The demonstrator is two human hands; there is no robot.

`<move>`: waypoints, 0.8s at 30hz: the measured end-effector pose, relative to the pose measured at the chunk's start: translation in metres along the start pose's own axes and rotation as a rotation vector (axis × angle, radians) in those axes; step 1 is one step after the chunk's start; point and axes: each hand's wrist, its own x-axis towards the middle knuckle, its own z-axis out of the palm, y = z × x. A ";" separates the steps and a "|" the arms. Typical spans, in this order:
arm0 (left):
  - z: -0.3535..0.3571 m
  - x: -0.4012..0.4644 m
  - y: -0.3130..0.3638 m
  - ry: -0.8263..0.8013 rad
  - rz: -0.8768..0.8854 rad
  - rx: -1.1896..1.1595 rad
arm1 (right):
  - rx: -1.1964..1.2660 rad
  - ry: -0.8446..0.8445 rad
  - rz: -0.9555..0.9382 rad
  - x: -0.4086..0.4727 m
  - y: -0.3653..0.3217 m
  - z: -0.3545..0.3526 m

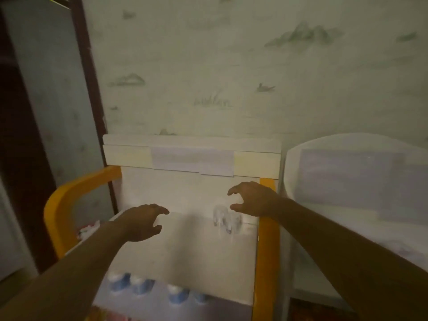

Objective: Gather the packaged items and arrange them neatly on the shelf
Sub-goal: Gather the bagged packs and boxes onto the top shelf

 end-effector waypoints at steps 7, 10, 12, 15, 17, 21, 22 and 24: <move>0.026 -0.018 -0.063 -0.035 -0.085 -0.016 | 0.027 -0.085 -0.079 0.058 -0.053 0.041; 0.034 -0.018 -0.089 -0.079 -0.106 0.047 | 0.050 -0.102 -0.116 0.086 -0.067 0.057; 0.032 -0.014 -0.108 -0.120 -0.155 0.054 | 0.072 -0.115 -0.138 0.106 -0.076 0.067; 0.027 0.002 -0.133 -0.138 -0.197 0.049 | 0.091 -0.130 -0.157 0.137 -0.084 0.079; 0.027 0.015 -0.141 -0.133 -0.204 0.035 | 0.098 -0.143 -0.167 0.158 -0.086 0.086; 0.044 0.036 -0.156 -0.106 -0.183 0.082 | 0.102 -0.165 -0.182 0.193 -0.093 0.105; 0.049 0.040 -0.162 -0.114 -0.174 0.088 | 0.098 -0.185 -0.185 0.200 -0.096 0.111; 0.058 0.050 -0.174 -0.130 -0.167 0.070 | 0.081 -0.218 -0.193 0.213 -0.102 0.123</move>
